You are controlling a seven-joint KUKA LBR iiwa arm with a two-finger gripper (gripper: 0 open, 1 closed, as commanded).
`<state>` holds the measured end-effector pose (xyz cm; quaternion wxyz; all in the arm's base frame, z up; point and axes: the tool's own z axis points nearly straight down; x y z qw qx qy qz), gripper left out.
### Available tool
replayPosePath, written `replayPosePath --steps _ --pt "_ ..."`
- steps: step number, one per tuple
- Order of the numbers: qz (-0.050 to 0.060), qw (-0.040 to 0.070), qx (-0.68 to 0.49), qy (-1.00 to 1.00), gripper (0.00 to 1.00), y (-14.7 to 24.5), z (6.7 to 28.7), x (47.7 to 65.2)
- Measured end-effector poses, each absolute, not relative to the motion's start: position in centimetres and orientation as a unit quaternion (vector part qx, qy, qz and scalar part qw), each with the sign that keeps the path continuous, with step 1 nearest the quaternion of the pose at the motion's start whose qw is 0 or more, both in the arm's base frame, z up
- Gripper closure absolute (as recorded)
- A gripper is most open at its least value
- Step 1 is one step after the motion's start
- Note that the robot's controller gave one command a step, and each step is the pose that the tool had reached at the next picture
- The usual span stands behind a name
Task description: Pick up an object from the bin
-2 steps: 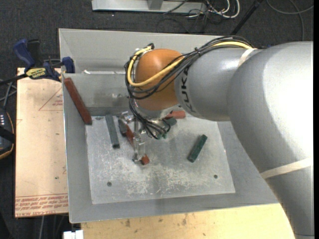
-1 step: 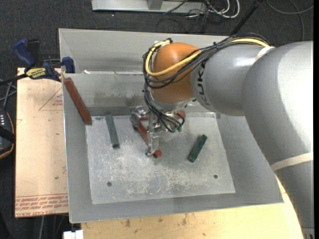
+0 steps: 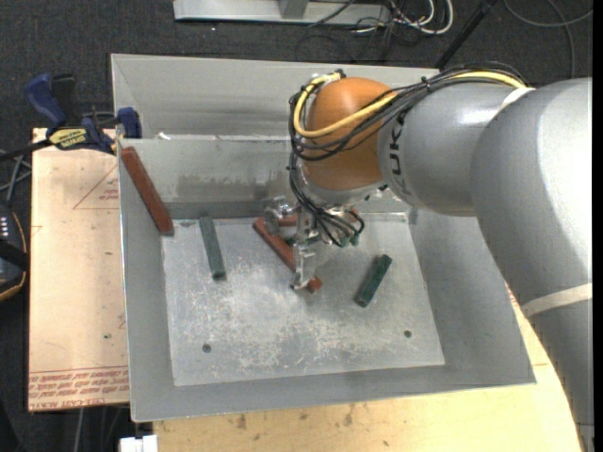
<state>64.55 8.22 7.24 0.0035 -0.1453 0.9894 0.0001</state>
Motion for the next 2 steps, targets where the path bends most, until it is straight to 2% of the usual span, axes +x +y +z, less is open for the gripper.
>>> replayPosePath --steps 1,2 --pt "0.001 0.002 -0.173 0.985 0.0 7.1 7.4 64.3" --pt "0.001 0.002 -0.14 0.99 1.0 3.7 7.1 64.7"
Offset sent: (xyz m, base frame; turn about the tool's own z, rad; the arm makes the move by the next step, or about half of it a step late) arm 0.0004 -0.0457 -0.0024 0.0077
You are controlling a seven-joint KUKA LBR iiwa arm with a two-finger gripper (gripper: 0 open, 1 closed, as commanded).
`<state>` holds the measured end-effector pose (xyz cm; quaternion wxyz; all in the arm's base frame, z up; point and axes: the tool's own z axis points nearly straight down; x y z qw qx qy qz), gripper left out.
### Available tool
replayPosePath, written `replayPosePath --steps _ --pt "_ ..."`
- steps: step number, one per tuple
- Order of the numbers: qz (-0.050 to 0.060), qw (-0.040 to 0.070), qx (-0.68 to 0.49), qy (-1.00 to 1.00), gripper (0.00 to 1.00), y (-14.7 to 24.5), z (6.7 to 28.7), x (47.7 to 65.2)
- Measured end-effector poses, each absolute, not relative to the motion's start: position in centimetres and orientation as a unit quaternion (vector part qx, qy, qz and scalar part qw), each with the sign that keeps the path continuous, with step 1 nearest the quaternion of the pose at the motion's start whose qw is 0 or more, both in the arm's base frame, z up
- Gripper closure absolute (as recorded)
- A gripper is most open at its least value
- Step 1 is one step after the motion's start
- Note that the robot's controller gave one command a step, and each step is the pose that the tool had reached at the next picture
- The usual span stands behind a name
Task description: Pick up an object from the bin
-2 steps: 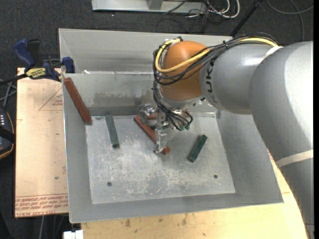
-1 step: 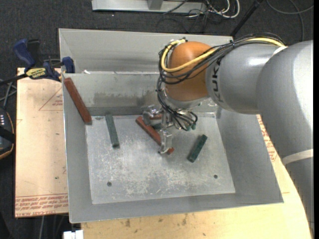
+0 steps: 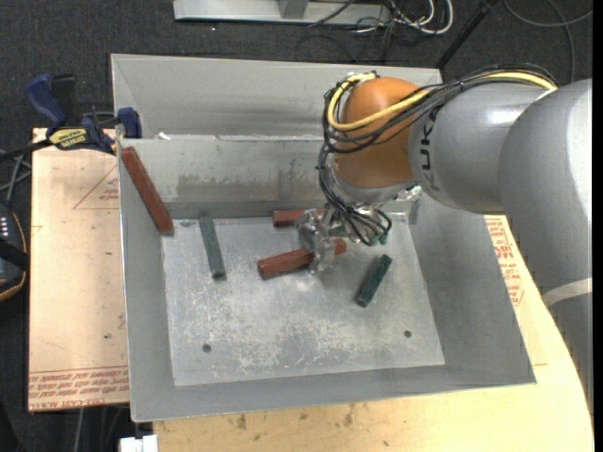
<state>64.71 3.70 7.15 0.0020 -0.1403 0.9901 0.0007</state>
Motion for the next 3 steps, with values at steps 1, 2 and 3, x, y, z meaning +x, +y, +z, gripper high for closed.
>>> replayPosePath --steps 1,2,3 --pt "0.001 0.002 -0.14 0.99 1.0 3.7 7.1 64.7" --pt "0.001 0.002 -0.14 0.99 1.0 3.7 7.2 64.7" --pt "0.0 0.003 -0.153 0.988 1.0 3.5 12.3 64.4"
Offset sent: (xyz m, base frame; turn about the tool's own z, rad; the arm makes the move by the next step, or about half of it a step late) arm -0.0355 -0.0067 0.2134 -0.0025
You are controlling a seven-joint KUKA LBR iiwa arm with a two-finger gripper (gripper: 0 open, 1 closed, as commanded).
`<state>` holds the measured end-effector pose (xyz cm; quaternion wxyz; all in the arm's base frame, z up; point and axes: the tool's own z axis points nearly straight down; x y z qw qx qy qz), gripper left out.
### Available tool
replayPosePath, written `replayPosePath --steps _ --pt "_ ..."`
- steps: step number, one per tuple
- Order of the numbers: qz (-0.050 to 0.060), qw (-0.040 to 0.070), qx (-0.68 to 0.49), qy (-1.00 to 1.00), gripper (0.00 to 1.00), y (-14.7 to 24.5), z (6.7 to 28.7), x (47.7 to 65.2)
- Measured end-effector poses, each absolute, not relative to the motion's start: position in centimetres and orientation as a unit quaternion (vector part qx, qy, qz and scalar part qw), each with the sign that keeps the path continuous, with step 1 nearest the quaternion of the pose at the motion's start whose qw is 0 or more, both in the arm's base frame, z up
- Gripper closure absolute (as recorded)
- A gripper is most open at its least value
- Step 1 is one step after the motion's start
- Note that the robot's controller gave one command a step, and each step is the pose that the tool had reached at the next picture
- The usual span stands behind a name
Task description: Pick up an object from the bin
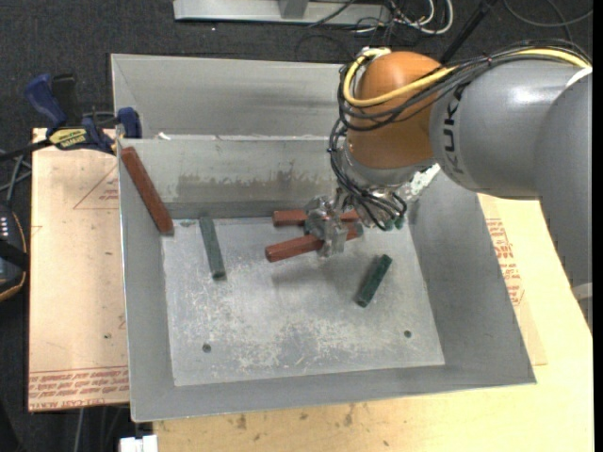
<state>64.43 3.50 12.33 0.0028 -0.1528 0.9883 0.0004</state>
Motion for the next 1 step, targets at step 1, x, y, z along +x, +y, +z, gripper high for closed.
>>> replayPosePath --steps 1 --pt "0.0 0.002 -0.191 0.982 1.0 3.22 25.85 61.75"
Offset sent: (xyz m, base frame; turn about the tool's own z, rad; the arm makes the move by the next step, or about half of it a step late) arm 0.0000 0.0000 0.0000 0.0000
